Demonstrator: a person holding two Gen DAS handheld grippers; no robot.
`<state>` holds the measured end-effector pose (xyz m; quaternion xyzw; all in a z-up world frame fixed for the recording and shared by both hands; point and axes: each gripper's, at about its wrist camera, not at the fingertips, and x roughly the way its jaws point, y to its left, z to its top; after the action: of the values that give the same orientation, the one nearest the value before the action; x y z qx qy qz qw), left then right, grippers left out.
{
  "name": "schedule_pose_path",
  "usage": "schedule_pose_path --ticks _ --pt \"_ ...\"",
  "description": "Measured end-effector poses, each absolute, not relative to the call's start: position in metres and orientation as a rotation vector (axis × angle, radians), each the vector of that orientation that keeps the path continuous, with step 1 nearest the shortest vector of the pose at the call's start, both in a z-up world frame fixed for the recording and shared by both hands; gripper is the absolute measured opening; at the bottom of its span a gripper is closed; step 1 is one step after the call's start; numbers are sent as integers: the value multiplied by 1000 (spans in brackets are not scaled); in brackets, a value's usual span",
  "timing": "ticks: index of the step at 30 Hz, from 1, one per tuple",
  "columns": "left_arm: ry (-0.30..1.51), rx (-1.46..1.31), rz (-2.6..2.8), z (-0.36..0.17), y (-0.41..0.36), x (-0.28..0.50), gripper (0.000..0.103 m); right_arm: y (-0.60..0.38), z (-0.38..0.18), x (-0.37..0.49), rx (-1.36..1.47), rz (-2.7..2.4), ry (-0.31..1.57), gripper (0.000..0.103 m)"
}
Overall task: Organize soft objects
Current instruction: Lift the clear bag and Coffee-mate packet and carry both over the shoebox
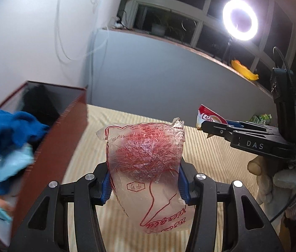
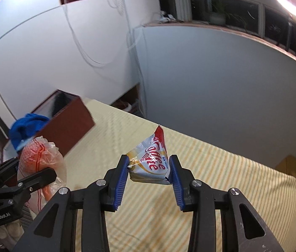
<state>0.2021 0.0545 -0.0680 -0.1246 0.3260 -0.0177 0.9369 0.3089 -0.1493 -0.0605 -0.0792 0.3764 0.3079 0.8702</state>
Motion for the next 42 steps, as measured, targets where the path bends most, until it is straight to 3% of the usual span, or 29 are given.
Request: schedule_pose_path --ticks 19,42 --pt "557 -288 123 -31 157 132 49 -32 -26 272 -260 828 724 35" --pt "575 -359 331 -55 247 105 49 89 -42 282 -280 939 790 35"
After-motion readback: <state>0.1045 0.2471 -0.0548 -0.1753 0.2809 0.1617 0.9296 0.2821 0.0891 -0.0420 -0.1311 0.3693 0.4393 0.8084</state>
